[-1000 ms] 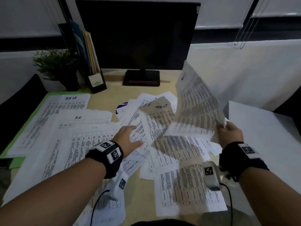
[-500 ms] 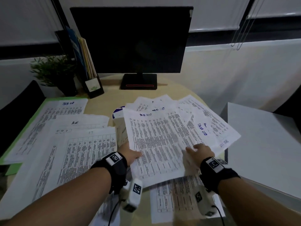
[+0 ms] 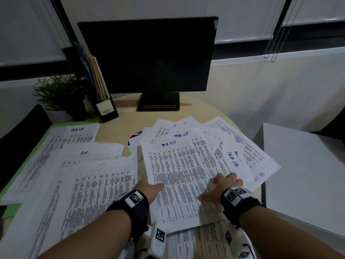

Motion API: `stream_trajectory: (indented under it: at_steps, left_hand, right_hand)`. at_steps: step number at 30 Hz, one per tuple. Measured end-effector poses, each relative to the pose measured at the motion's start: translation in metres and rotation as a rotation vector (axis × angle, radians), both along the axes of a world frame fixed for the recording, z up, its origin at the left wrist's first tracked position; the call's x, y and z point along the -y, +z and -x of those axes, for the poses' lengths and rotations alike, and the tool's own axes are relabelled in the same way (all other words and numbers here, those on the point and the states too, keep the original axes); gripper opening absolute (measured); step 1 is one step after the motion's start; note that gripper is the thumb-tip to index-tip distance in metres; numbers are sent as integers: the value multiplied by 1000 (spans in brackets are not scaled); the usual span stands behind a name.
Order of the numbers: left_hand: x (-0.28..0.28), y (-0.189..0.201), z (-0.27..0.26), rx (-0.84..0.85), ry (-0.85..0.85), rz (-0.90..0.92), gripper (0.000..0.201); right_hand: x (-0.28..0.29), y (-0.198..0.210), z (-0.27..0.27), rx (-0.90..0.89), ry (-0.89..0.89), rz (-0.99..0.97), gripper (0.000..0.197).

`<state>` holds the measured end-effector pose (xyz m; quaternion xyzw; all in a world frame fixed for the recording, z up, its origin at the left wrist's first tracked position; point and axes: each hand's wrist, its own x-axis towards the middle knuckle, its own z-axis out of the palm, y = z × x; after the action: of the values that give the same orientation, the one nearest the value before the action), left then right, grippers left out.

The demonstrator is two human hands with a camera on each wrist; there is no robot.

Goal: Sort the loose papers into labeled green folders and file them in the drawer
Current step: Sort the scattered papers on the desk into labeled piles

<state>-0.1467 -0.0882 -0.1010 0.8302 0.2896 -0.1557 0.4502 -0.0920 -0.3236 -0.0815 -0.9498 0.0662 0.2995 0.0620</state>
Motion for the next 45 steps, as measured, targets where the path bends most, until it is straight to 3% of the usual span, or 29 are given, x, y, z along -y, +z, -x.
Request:
stream_trajectory:
  at_steps: [5,12,15,18,19,22,26,28,31,34,35,37,39,41,43,45]
  left_hand:
    - [13,7,-14,3,26,68,54]
    - [36,-2,-15,19,-79,94,41]
    - [43,-7,-13,-4,-101,47,56]
    - [43,-9,-15,-36,-126,-6,36]
    - [42,-11,-16,-60,-147,-20,33]
    - [38,-12,-18,-100,-166,-44,32]
    - [36,-13,-19,-119,-183,-8,34]
    - [35,-12,-22,-125,-194,13,45]
    - [33,-10,-28,-146,-200,45,33]
    - [31,-15,-31,-148,-200,16,44]
    - [29,-18,-31,-136,-203,27,40]
    - [27,-22,-30,-103,-229,88,19]
    - [22,-20,-28,-74,-176,200,17]
    - [15,-13,-26,-45,-66,280,36]
    - [3,-3,-31,-11,101,184,70]
    - [-15,9,-37,60,255,97,97]
  right_hand:
    - [0,5,-10,4,5,-13,106]
    - [3,11,-23,12,-136,-98,115]
    - [1,12,-24,-16,-156,-121,102]
    - [4,11,-24,-11,-116,-190,66]
    - [4,10,-23,-5,-95,-193,63]
    - [1,6,-17,3,23,-72,78]
    - [-6,-4,-17,45,129,28,81]
    - [-9,-4,-19,47,124,-12,77]
    - [-14,1,-20,24,93,-63,79]
    - [-16,6,-18,-6,70,-137,83]
    - [-16,6,-16,10,80,-156,76]
    - [-13,5,-12,101,100,-224,42]
    - [-6,11,-7,242,140,-303,9]
    - [0,20,2,401,200,-397,10]
    - [5,33,12,556,257,-589,11]
    - [6,41,21,645,274,-815,34]
